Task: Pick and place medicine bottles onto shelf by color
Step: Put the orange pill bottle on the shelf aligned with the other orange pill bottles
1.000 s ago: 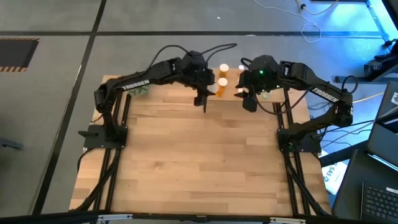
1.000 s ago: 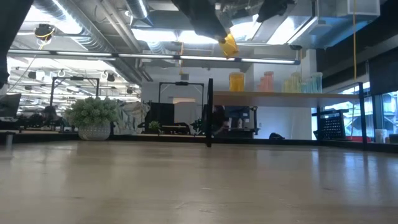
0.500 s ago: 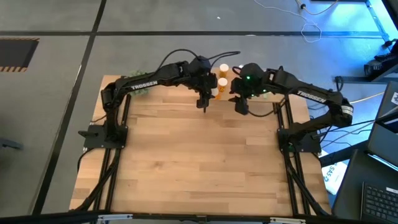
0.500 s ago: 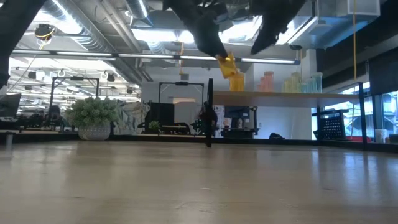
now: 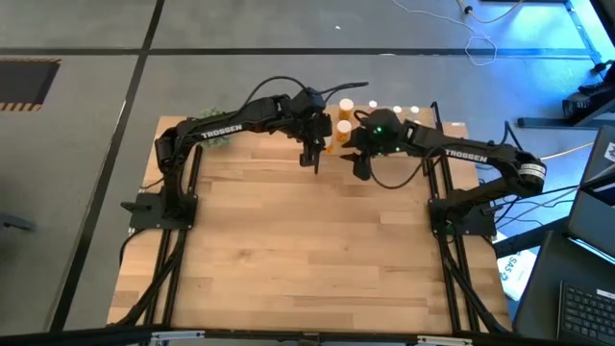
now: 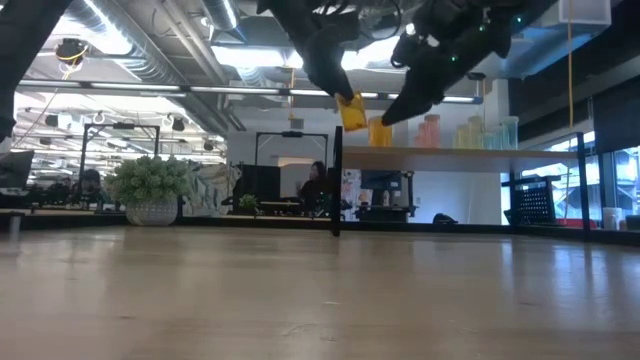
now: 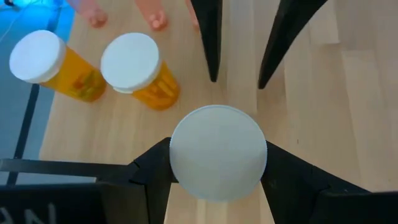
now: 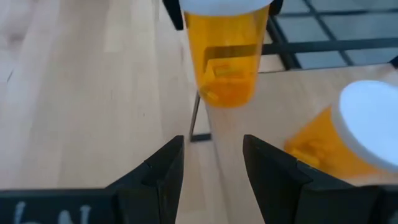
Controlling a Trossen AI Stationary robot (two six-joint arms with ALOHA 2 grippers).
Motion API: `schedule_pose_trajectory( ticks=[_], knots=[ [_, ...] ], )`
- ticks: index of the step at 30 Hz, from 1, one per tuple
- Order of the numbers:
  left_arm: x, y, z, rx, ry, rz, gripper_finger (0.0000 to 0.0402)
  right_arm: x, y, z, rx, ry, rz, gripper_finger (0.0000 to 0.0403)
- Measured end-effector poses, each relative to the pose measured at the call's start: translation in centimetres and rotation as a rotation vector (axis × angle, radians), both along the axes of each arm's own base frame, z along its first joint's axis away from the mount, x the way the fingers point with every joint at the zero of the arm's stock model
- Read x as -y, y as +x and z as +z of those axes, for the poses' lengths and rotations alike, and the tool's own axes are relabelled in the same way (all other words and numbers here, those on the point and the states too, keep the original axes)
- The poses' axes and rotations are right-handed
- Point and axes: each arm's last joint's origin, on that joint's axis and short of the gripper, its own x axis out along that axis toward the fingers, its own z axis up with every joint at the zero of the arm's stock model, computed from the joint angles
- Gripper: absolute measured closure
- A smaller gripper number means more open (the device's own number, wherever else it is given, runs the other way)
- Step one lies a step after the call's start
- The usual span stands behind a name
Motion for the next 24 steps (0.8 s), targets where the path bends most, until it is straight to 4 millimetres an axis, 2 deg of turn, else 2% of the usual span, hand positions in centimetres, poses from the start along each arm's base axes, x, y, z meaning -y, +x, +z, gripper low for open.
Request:
schedule_pose_trajectory(
  ticks=[9, 24],
  knots=[
    [0.0, 0.0, 0.0, -0.001, 0.001, 0.002, 0.0206, 0.2, 0.1, -1.3, 0.054, -0.091, -0.040, 0.0234],
    [0.0, 0.0, 0.0, -0.001, 0.000, 0.003, 0.0206, 0.8, 0.1, -1.0, 0.066, -0.161, -0.089, 0.0234]
  ],
)
